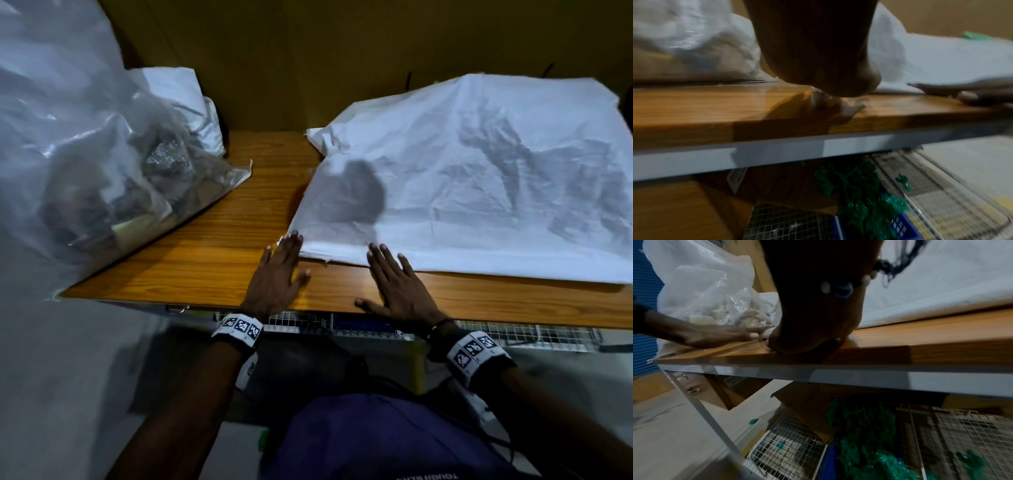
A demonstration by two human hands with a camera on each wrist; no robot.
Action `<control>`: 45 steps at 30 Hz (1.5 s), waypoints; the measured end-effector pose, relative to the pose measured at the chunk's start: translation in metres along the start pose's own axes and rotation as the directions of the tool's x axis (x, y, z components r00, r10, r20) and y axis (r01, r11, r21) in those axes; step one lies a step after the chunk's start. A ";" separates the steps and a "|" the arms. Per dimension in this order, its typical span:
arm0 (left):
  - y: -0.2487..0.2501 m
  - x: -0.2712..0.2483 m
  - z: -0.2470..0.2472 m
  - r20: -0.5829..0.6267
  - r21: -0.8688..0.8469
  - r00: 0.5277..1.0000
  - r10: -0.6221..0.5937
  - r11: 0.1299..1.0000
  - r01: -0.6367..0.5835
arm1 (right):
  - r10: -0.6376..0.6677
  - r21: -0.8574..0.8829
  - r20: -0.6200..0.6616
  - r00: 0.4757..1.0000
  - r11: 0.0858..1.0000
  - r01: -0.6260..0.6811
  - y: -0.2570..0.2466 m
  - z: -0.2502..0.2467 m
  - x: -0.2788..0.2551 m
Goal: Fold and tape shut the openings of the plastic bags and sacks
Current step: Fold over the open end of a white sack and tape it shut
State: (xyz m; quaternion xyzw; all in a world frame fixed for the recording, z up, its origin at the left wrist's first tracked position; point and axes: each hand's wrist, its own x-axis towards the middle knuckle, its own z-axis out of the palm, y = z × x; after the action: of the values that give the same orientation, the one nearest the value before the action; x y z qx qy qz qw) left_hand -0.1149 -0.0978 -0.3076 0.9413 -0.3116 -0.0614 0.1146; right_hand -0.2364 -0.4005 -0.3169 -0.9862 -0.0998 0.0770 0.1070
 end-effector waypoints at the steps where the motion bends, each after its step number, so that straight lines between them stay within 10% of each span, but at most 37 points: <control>1: 0.000 0.002 0.002 0.009 0.001 1.000 0.002 1.000 -0.002 | -0.001 -0.003 0.002 1.000 1.000 0.001 0.001 -0.002 0.000; 12: -0.006 0.031 0.002 -0.383 -0.371 0.908 -0.169 0.928 0.016 | 0.002 0.011 0.013 1.000 1.000 -0.002 0.000 -0.003 -0.001; 23: 0.009 0.045 -0.002 -0.135 -0.814 0.766 -0.629 0.511 0.276 | -0.061 -0.027 0.040 0.997 0.998 0.062 0.021 -0.014 -0.019; 38: 0.013 0.041 -0.011 -0.234 -0.562 0.604 -0.762 0.612 0.556 | -0.132 -0.043 0.079 0.988 0.990 0.136 -0.077 -0.009 0.075; 45: 0.031 0.024 0.018 -0.346 -0.100 0.922 -0.173 0.984 0.147 | -0.155 -0.045 0.058 0.986 0.986 0.157 -0.071 -0.007 0.076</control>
State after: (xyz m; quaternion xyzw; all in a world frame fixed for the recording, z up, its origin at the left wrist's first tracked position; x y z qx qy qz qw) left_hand -0.1164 -0.1395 -0.3186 0.9544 -0.2058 0.0883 0.1974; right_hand -0.1742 -0.3177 -0.3036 -0.9753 -0.1815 0.0925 0.0855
